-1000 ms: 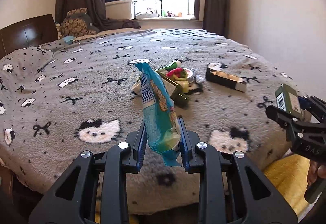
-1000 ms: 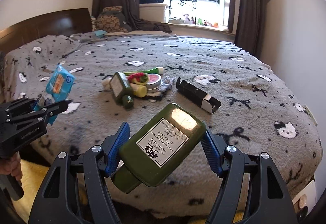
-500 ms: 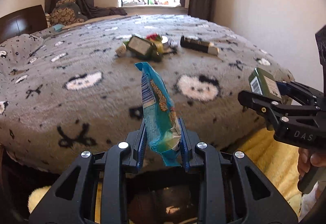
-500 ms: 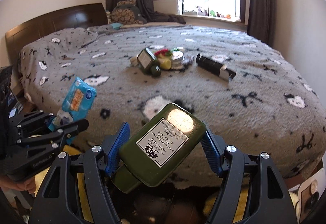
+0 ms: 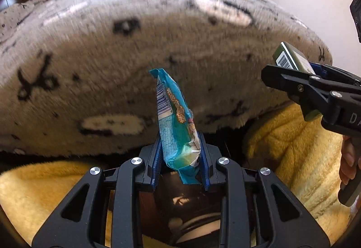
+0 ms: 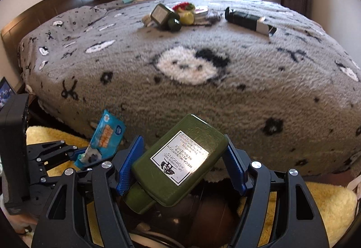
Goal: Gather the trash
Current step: 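Carry the wipe pack and green bottle down to the bin below the bed, then open both tools to drop the wipe pack and bottle into the bin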
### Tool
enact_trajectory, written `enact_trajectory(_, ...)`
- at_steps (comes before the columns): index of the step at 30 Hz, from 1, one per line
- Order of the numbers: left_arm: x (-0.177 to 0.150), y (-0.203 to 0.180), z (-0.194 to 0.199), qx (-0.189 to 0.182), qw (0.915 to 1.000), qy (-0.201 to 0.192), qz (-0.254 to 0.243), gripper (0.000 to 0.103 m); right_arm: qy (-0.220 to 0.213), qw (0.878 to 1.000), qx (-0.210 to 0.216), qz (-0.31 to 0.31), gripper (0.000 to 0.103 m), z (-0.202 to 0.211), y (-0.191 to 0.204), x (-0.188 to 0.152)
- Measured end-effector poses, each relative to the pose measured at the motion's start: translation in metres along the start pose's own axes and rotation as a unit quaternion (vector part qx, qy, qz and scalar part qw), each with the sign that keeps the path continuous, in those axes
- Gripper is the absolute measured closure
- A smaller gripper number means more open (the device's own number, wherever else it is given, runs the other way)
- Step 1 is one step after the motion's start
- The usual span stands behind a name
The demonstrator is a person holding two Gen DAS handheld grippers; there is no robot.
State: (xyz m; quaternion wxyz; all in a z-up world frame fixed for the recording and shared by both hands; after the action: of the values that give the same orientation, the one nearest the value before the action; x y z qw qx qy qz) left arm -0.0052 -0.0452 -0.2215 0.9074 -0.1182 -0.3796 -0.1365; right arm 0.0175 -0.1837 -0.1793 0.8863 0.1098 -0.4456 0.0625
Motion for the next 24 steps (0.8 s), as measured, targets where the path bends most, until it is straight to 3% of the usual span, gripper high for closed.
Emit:
enact_trajectory(9, -0.032, 0.001, -0.020, -0.020, 0.9984, 0.050, 0.017, 0.076, 0.070, 0.997, 0.030, -0.033, 0.033, -0.032, -0.003, -0.039)
enact_trajectory(24, -0.061, 0.008, -0.048, -0.026, 0.9919, 0.115, 0.047, 0.072, 0.144, 0.984, 0.056, -0.084, 0.032, -0.061, -0.008, -0.069)
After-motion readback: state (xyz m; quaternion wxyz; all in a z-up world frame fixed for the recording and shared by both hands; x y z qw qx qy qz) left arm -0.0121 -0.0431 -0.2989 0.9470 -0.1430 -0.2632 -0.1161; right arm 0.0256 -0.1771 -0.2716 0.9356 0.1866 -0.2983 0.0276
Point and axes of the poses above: each gripper's, at about its wrist camera, not at the fingertips, and z roughly against the way its jaws point, y to its left, x to its top, the point moved 5 cm from there along -z, roughly the way its jaws point, and after that the axes turned 12 degrees about -y, right-handed, at the moved point
